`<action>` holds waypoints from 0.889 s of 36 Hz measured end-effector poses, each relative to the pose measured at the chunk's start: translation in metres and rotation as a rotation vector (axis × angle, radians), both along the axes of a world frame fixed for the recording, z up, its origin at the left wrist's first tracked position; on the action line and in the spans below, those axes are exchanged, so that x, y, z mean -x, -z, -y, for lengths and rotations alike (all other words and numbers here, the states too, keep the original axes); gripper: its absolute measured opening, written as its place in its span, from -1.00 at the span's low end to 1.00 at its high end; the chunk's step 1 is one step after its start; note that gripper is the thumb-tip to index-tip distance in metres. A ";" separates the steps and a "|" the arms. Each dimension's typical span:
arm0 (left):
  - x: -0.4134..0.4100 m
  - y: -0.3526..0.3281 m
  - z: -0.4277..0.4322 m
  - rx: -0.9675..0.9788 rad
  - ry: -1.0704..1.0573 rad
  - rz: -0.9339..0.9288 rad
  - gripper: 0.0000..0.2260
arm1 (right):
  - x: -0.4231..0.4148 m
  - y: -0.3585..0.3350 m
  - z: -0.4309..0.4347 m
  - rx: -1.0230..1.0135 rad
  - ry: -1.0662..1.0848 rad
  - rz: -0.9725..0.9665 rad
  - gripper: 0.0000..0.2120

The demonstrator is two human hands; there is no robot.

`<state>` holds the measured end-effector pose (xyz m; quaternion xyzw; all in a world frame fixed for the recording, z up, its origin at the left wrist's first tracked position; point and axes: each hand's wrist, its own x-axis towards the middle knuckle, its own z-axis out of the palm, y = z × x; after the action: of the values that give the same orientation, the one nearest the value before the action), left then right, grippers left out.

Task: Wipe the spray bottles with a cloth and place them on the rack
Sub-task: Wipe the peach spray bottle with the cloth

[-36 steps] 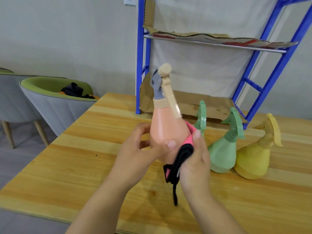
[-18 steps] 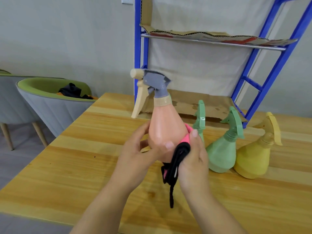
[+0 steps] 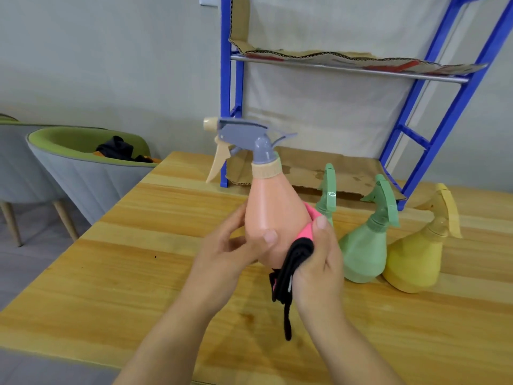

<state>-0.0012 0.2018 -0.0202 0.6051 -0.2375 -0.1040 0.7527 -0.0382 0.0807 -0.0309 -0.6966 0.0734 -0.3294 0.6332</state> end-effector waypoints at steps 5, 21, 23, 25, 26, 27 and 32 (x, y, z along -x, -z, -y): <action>0.003 0.002 0.002 -0.064 -0.063 -0.038 -0.46 | -0.003 0.018 0.000 0.177 0.089 0.001 -0.49; -0.015 0.018 -0.029 -0.073 -0.181 -0.033 -0.37 | -0.008 0.012 0.016 0.402 -0.100 -0.326 -0.74; -0.020 0.026 -0.035 -0.139 -0.251 -0.041 -0.30 | -0.008 0.015 0.019 0.491 -0.090 -0.380 -0.74; -0.026 0.034 -0.041 -0.222 -0.309 -0.030 -0.29 | -0.008 0.016 0.021 0.560 -0.083 -0.426 -0.71; -0.028 0.037 -0.043 -0.268 -0.332 -0.021 -0.31 | -0.007 0.016 0.021 0.590 -0.087 -0.446 -0.70; -0.030 0.039 -0.045 -0.310 -0.350 -0.013 -0.34 | -0.007 0.015 0.022 0.616 -0.094 -0.466 -0.69; -0.039 0.048 -0.050 -0.427 -0.365 0.012 -0.38 | -0.006 0.012 0.021 0.649 -0.119 -0.548 -0.65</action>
<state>0.0374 0.2514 -0.0678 0.7835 -0.1017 -0.0109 0.6129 -0.0321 0.0600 -0.0426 -0.9244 0.0913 -0.1009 0.3562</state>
